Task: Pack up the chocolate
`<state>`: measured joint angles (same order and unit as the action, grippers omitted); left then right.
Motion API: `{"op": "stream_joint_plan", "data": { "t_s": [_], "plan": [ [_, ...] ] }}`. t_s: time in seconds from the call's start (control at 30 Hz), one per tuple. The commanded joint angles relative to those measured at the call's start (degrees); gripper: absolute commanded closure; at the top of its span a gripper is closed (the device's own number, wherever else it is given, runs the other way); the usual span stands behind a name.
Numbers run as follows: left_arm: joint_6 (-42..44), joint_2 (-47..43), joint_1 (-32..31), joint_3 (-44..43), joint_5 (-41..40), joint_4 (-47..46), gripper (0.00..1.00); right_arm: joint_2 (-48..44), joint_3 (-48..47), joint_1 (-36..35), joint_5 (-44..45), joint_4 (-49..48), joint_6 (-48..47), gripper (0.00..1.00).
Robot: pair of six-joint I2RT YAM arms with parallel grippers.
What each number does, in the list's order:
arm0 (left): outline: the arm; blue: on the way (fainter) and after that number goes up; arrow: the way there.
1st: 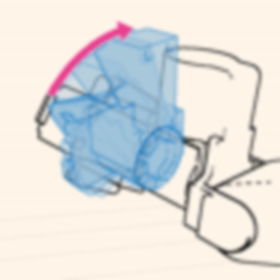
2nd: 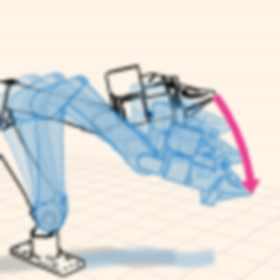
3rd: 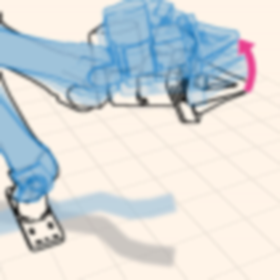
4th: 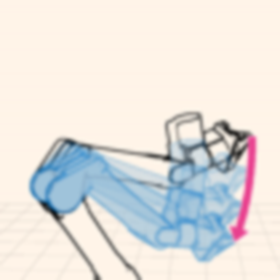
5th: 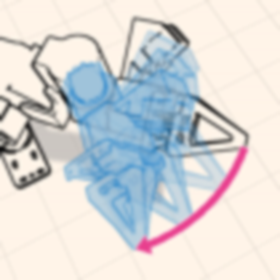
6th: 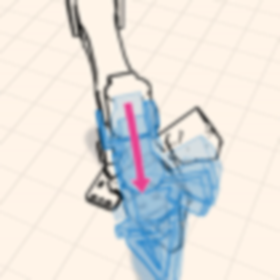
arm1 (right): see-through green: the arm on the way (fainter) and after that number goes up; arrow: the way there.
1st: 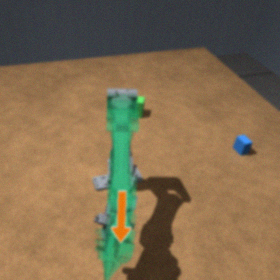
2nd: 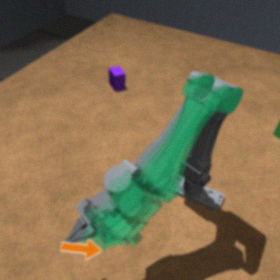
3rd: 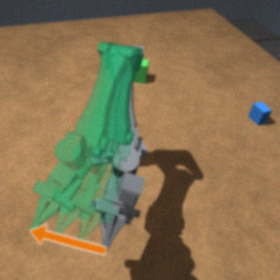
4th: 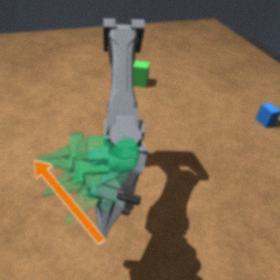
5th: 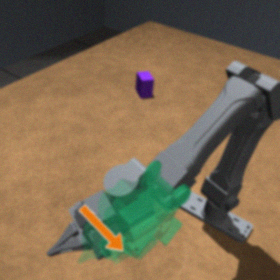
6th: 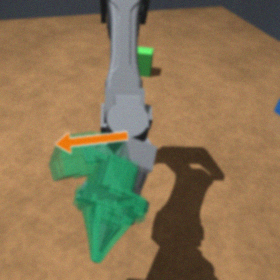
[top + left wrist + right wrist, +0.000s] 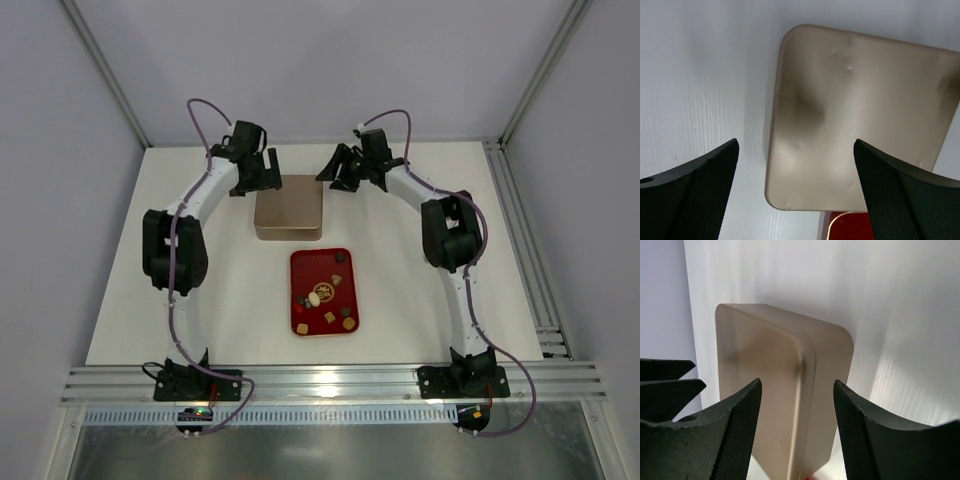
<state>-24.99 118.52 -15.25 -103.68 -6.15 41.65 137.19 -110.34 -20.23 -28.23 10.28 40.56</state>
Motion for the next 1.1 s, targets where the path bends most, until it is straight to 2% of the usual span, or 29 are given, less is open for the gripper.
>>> {"op": "stream_joint_plan", "data": {
  "t_s": [0.0, 0.07, 0.2, 0.3, 0.43, 0.67, 0.8, 1.07],
  "plan": [
    [0.04, -8.47, 0.04, -1.62, 2.1, -0.16, 0.06, -13.66, 1.79, 0.28, 3.52, -0.62, -4.16, 0.39],
    [-0.84, -12.25, -0.05, 0.3, 3.6, -0.16, 0.06, -17.98, 6.18, 0.19, 5.19, -0.27, -5.57, 0.38],
    [-1.64, -19.8, -0.49, 5.23, 5.53, -0.69, 0.07, -33.69, 15.67, 0.1, 10.55, 0.44, -9.34, 0.38],
    [-1.99, -26.57, -1.63, 9.71, 5.89, -1.48, 0.06, -42.24, 24.98, 0.01, 14.06, 0.26, -11.11, 0.36],
    [-2.08, -35.36, -3.12, 14.99, 5.98, -1.83, 0.06, -58.56, 37.53, 0.1, 19.78, 2.72, -15.05, 0.34],
    [-1.02, -49.33, -3.65, 25.88, 8.26, -2.01, 0.05, -79.58, 52.59, 0.1, 26.82, 7.2, -16.12, 0.31],
    [0.03, -55.93, -3.65, 31.16, 8.0, -2.1, 0.05, -88.03, 58.13, 0.1, 30.95, 10.01, -16.3, 0.3],
    [1.53, -62.26, -3.74, 34.07, 7.21, -1.57, 0.04, -92.01, 59.28, 0.1, 33.23, 12.92, -16.39, 0.28]
  ]
}}
